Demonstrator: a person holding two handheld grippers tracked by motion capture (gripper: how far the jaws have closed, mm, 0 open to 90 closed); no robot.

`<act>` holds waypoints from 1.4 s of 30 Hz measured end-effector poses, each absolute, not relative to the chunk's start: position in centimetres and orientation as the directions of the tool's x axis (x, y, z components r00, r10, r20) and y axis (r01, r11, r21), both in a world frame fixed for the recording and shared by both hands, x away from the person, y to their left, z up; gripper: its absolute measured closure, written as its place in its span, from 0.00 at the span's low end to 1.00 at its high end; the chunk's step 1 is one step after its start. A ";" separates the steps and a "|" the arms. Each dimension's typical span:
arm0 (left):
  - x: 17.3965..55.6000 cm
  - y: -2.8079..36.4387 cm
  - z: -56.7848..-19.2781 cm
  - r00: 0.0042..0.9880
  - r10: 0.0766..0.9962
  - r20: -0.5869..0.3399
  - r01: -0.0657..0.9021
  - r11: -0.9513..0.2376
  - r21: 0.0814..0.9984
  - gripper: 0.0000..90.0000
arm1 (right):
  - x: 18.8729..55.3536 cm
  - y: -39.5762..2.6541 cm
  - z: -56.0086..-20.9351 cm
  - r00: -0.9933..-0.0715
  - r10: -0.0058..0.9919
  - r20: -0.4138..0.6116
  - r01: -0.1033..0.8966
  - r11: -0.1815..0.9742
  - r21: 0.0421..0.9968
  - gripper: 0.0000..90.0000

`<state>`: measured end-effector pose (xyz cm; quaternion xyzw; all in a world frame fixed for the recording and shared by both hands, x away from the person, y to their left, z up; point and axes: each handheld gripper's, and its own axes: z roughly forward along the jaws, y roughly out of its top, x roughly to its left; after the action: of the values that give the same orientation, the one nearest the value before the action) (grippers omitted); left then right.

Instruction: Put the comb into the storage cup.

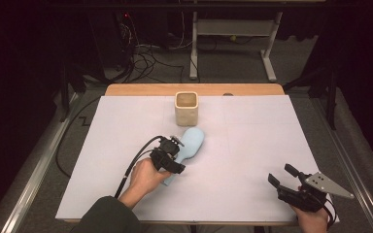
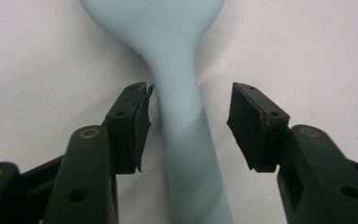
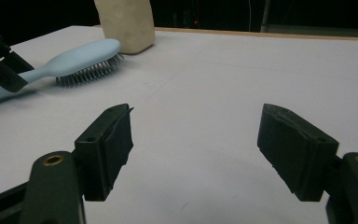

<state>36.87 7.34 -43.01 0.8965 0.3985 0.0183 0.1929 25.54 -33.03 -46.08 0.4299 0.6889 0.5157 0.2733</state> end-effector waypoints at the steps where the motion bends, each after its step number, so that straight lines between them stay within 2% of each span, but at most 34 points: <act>1: 36.9 7.2 -43.0 0.682 0.722 -0.118 0.707 -0.610 0.358 0.52 | 25.5 -33.0 -46.1 -0.481 0.874 0.066 0.309 0.099 0.946 0.30; 7: 37.1 6.5 -43.5 0.674 0.730 -0.117 0.717 -0.607 0.343 0.47 | 25.5 -33.0 -46.1 -0.483 0.873 0.063 0.307 0.101 0.946 0.30; 19: 37.6 6.0 -44.1 0.662 0.745 -0.084 0.726 -0.609 0.320 0.47 | 25.6 -32.8 -46.1 -0.493 0.868 0.057 0.297 0.107 0.949 0.30; 24: 37.7 5.7 -44.1 0.668 0.743 -0.052 0.718 -0.624 0.310 0.50 | 25.5 -32.8 -46.0 -0.490 0.870 0.055 0.297 0.107 0.949 0.30; 37: 38.2 5.4 -44.0 0.667 0.744 -0.050 0.722 -0.629 0.288 0.56 | 25.5 -32.7 -45.9 -0.487 0.873 0.032 0.280 0.121 0.952 0.30; 42: 38.1 5.1 -43.9 0.684 0.729 -0.021 0.703 -0.651 0.286 0.65 | 25.5 -32.7 -45.9 -0.486 0.873 0.032 0.282 0.122 0.952 0.30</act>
<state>38.13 5.11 -43.85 0.9074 0.3945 0.0481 0.1368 25.46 -32.70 -45.94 0.4174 0.6918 0.5144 0.2875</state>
